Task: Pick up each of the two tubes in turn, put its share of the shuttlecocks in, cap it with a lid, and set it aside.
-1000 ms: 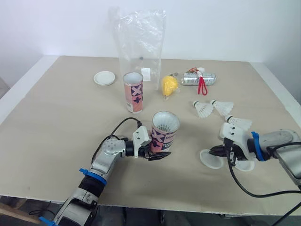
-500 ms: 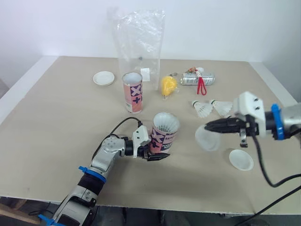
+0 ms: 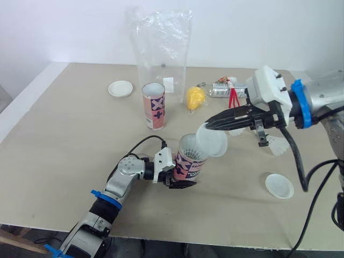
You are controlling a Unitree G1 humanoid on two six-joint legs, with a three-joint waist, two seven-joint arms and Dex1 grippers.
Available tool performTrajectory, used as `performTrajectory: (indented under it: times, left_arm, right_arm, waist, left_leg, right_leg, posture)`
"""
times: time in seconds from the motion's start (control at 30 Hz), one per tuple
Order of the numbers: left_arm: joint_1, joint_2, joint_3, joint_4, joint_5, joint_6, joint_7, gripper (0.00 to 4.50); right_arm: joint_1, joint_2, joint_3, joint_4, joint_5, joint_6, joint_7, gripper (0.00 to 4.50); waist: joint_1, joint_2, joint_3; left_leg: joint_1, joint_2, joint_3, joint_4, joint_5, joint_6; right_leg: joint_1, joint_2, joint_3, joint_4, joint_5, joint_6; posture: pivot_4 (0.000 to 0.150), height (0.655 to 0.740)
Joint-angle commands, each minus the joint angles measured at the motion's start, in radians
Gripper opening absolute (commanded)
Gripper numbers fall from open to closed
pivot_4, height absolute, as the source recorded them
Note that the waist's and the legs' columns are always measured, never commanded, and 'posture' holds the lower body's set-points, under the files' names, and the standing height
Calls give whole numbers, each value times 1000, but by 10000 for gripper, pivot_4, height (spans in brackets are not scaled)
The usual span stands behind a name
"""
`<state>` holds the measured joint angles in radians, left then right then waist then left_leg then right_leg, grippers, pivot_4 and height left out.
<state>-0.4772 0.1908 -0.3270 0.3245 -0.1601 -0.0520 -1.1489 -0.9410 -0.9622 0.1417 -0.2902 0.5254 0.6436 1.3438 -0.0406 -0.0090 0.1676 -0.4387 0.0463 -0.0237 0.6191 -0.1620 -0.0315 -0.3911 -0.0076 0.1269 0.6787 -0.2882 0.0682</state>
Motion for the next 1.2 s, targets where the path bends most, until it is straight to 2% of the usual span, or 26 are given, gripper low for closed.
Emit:
performTrajectory:
  times: [0.03,0.43,1.1,1.2]
  left_arm:
    - [28,-4,-52,41,32,19,-12,37125]
    - [33,-3,-43,31,29,30,3,37125]
    - [31,-3,-36,22,24,56,16,37125]
    - [32,-3,-35,20,22,62,18,37125]
  right_arm:
    - [-35,31,36,23,-35,-37,24,1248]
    - [-42,101,109,128,-156,-156,76,1248]
    - [-51,130,121,147,-224,-198,117,1248]
    - [-51,131,119,151,-228,-200,122,10164]
  waist:
    - [0,0,0]
    - [0,0,0]
    - [0,0,0]
    - [0,0,0]
  left_leg:
    - [0,0,0,0,0,0]
    - [0,0,0,1,0,0]
    - [0,0,-1,1,0,0]
    - [0,0,-1,1,0,0]
  right_leg:
    - [0,0,0,0,0,0]
    - [1,0,-1,0,0,1]
    - [1,0,-1,0,0,1]
    - [1,0,-1,0,0,1]
  posture:
    - [1500,7400]
    - [1500,7400]
    - [1500,7400]
    - [1500,7400]
